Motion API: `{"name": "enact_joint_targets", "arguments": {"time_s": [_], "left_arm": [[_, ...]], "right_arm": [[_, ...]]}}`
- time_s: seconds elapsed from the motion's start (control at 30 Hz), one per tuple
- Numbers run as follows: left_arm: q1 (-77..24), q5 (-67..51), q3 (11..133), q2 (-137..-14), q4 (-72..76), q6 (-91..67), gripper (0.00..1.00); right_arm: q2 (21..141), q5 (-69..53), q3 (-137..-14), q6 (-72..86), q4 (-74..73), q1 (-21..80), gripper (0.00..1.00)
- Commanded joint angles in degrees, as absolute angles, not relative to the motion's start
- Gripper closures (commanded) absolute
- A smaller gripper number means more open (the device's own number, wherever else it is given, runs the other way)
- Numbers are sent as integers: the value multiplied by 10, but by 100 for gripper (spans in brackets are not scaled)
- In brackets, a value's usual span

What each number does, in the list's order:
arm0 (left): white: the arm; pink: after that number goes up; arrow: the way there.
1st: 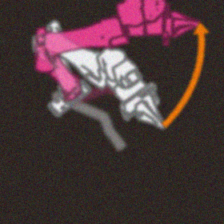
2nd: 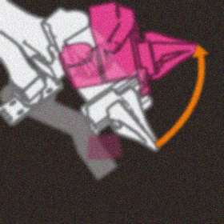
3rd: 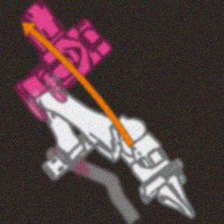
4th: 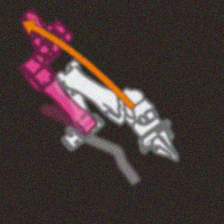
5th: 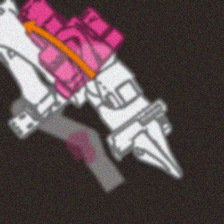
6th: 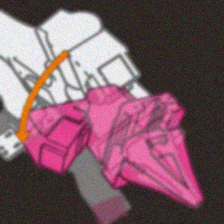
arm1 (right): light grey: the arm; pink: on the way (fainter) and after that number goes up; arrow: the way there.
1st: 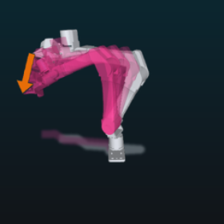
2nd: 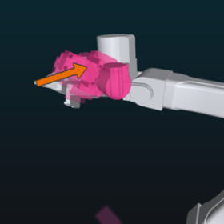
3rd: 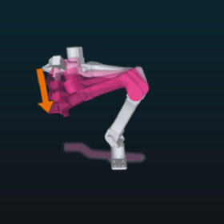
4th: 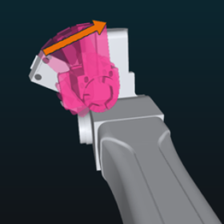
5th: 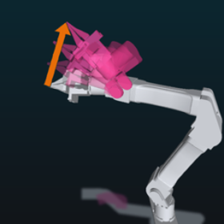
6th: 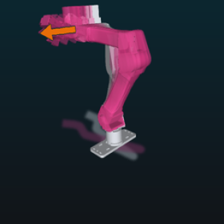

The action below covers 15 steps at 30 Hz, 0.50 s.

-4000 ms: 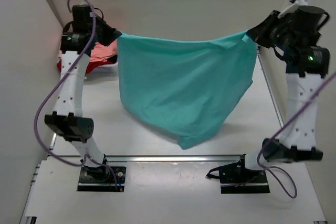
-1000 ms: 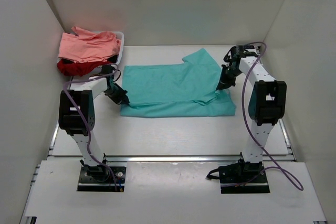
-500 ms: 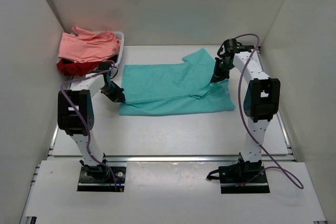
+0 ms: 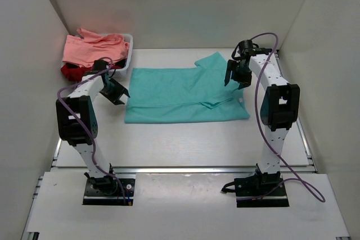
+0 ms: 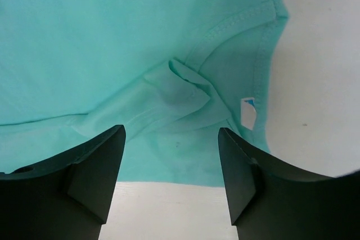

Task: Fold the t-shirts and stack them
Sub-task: Fold the flattened tshirt in 1/3 of the way

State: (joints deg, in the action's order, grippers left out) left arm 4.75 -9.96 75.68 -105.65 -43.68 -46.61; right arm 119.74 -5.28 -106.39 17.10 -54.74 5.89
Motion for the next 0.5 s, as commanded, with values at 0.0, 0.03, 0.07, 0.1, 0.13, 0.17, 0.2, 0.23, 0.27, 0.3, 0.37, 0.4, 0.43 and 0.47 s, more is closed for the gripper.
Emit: {"name": "enact_joint_targets", "arguments": {"time_s": [0.0, 0.03, 0.07, 0.1, 0.13, 0.17, 0.2, 0.23, 0.27, 0.3, 0.37, 0.4, 0.43, 0.47], "left_arm": [[25, -111, 795, -1023, -414, -453, 47], [8, -103, 801, -1020, -416, -443, 47], [9, -98, 806, -1017, -414, -440, 47], [-17, -98, 809, -1024, -417, -433, 48], [-35, -89, 807, -1027, -417, -431, 51], [-40, -81, 805, -1026, -416, -430, 52], [-57, -70, 807, -1034, -417, -426, 52], [-73, -55, 805, -1040, -421, -425, 53], [-81, -37, 793, -1043, -418, -425, 54], [-89, -33, 785, -1051, -413, -423, 54], [-110, -1, 767, -1075, -404, -428, 56], [-110, -1, 756, -1080, -405, -429, 57], [-112, 12, 744, -1088, -403, -432, 59], [-119, 31, 737, -1101, -404, -434, 59]], "right_arm": [[1147, -23, -1046, 164, -546, 70, 36], [1139, -21, -1032, 163, -538, 75, 40], [1131, -25, -1014, 167, -532, 77, 41], [1122, -22, -1006, 166, -529, 85, 43], [1115, -30, -985, 167, -517, 95, 43], [1115, -31, -966, 166, -507, 94, 44], [1108, -31, -954, 170, -492, 100, 43], [1106, -27, -929, 169, -483, 106, 43], [1100, -30, -902, 170, -469, 108, 43], [1097, -32, -884, 173, -448, 113, 43], [1095, -31, -831, 183, -412, 122, 42], [1095, -31, -798, 186, -384, 122, 42], [1093, -33, -788, 185, -362, 122, 43], [1092, -31, -769, 182, -354, 127, 43]]}}
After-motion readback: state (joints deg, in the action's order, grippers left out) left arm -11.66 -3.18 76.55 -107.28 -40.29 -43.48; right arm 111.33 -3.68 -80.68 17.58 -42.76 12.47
